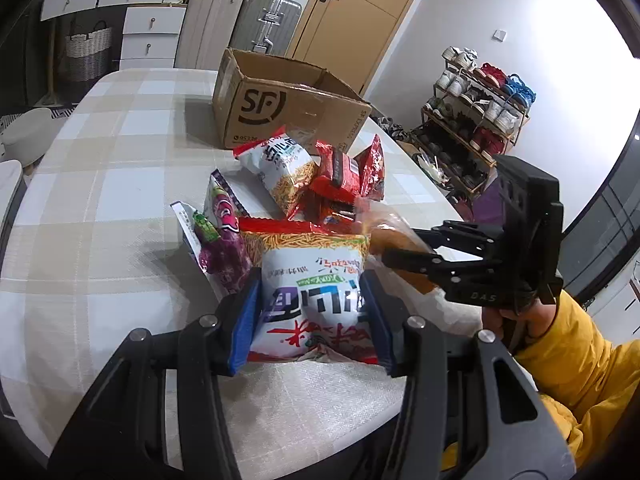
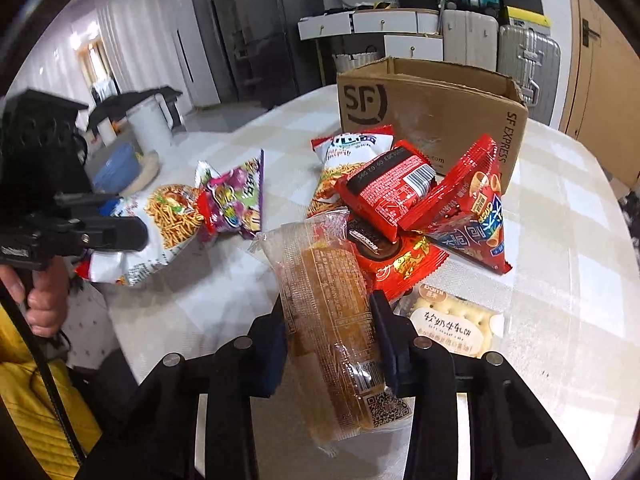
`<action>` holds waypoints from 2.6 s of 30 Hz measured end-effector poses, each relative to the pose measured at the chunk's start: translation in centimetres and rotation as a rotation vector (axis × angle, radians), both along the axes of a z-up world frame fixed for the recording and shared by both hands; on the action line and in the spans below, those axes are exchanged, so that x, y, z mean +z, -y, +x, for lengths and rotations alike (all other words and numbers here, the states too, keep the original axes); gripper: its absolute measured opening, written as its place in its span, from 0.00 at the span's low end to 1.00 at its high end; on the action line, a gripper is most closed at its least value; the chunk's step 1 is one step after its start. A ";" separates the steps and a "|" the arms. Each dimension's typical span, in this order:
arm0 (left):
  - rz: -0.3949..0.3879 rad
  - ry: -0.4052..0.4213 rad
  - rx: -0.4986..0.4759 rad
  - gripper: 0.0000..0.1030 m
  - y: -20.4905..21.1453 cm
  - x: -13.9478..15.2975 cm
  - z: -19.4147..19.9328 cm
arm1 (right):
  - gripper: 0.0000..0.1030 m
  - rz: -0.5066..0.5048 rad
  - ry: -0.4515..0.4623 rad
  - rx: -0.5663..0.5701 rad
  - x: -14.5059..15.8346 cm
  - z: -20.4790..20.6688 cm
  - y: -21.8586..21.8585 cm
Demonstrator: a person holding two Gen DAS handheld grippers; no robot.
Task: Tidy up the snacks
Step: 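Lift both held snacks and carry them over the SF box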
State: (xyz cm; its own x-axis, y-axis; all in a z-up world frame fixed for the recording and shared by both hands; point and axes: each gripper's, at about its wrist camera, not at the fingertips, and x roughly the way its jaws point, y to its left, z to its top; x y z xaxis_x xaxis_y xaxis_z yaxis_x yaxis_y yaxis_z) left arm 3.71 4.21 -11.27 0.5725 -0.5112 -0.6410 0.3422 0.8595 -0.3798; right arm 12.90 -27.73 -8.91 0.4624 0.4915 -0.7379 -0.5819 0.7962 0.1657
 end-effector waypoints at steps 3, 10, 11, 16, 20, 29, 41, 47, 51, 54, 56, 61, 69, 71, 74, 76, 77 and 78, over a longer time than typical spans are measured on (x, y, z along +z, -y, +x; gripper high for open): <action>-0.005 0.004 0.004 0.44 -0.2 0.4 -0.2 | 0.37 0.047 0.000 -0.017 0.7 -0.2 0.7; 0.009 0.024 -0.005 0.44 0.0 1.6 -0.4 | 0.37 0.197 -0.017 -0.044 2.1 -0.5 2.7; 0.016 0.033 -0.004 0.44 0.1 1.9 -0.3 | 0.37 0.225 -0.024 -0.046 2.2 -0.6 3.0; 0.033 0.075 -0.007 0.44 0.2 3.8 -0.1 | 0.37 0.320 -0.028 -0.084 3.0 -1.2 4.7; 0.045 0.096 -0.005 0.44 0.5 5.3 0.2 | 0.37 0.385 -0.019 -0.110 4.1 -1.3 5.8; 0.077 0.123 0.039 0.44 1.6 9.1 1.8 | 0.37 0.453 0.065 -0.141 9.1 -1.3 7.2; 0.111 0.223 0.039 0.45 3.3 15.2 4.2 | 0.37 0.504 0.189 -0.126 16.4 0.5 8.1; 0.122 0.239 0.051 0.45 4.1 18.1 7.3 | 0.37 0.522 0.235 -0.137 19.8 2.6 8.6; 0.137 0.246 0.057 0.45 5.0 19.9 9.6 | 0.37 0.518 0.259 -0.131 22.1 4.0 8.3; 0.150 0.253 0.062 0.45 5.9 21.1 11.7 | 0.37 0.521 0.265 -0.124 23.6 5.5 7.9; 0.146 0.252 0.061 0.45 6.2 21.8 13.1 | 0.37 0.516 0.271 -0.120 24.6 6.7 7.4; 0.146 0.249 0.074 0.45 7.0 23.4 16.8 | 0.37 0.515 0.274 -0.111 26.5 9.2 6.5; 0.176 0.193 0.097 0.45 7.6 22.5 22.9 | 0.37 0.469 0.232 -0.139 25.8 14.9 4.9; 0.177 0.170 0.095 0.45 7.5 21.3 24.6 | 0.37 0.467 0.196 -0.147 24.6 16.2 4.8; 0.186 0.136 0.096 0.45 7.5 19.5 27.1 | 0.37 0.453 0.153 -0.164 22.8 18.6 4.6; 0.188 0.111 0.096 0.45 7.5 17.9 29.0 | 0.37 0.450 0.124 -0.171 21.3 20.0 4.5; 0.191 0.098 0.094 0.45 7.6 17.2 29.8 | 0.37 0.447 0.110 -0.175 20.8 20.5 4.5; 0.192 0.088 0.094 0.45 7.5 16.4 30.5 | 0.37 0.444 0.102 -0.180 20.2 21.1 4.5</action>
State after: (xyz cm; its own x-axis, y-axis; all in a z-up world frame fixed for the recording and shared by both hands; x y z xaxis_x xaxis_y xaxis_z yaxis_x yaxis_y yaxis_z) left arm 34.18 -3.26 5.15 0.6698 -0.3262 -0.6671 0.2813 0.9429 -0.1786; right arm 33.98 -32.20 11.30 0.6276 0.6543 -0.4218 -0.4727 0.7508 0.4613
